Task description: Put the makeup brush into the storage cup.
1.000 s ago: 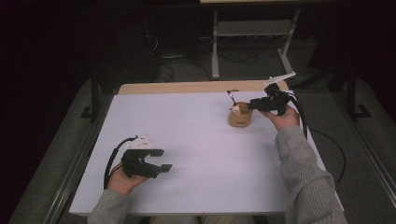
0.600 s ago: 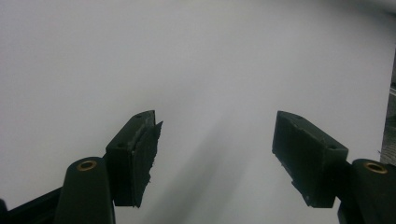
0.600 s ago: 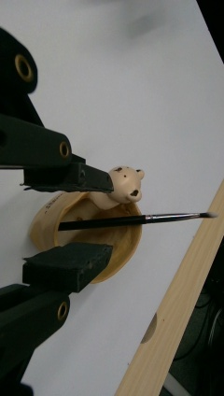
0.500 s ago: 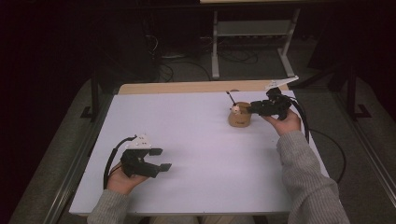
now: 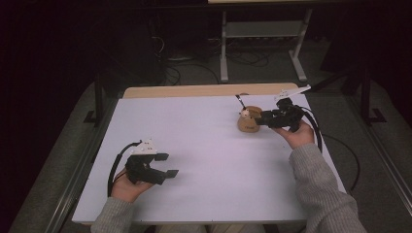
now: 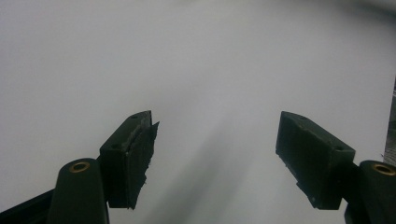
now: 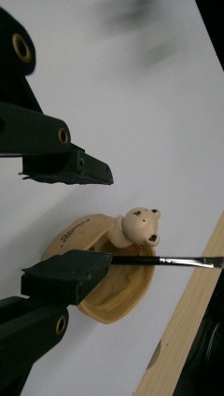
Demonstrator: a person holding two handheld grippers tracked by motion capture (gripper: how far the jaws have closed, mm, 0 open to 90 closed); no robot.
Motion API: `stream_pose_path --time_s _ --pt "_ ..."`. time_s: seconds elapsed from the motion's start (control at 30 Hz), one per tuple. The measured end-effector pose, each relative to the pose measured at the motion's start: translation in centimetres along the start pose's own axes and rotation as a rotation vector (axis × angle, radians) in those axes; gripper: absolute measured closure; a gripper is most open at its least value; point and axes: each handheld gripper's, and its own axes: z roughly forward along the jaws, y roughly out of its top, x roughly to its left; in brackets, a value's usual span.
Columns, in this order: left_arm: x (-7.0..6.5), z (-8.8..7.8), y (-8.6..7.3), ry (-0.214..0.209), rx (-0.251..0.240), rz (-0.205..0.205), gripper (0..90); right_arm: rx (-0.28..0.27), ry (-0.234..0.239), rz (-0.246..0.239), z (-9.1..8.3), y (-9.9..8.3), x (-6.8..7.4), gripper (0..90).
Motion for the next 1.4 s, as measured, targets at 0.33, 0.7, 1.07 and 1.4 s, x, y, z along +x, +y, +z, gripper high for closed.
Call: stream_pose_path --time_s 0.33,0.7,1.07,1.4 --pt "0.2 0.1 -0.2 0.001 0.009 -0.01 26.5 0.019 -0.024 -0.043 -0.3 -0.1 1.5 51.9" --pt "0.5 0.0 -0.3 0.017 0.015 -0.012 24.7 0.011 0.009 -0.033 -0.5 -0.7 2.4 49.6" --pt "0.5 0.0 -0.3 0.039 0.007 -0.013 24.7 0.007 0.005 -0.029 -1.1 -1.8 3.1 46.7" --pt "0.5 0.0 -0.4 0.059 -0.002 -0.014 23.9 0.01 0.014 -0.028 -1.6 -2.6 4.3 44.9"
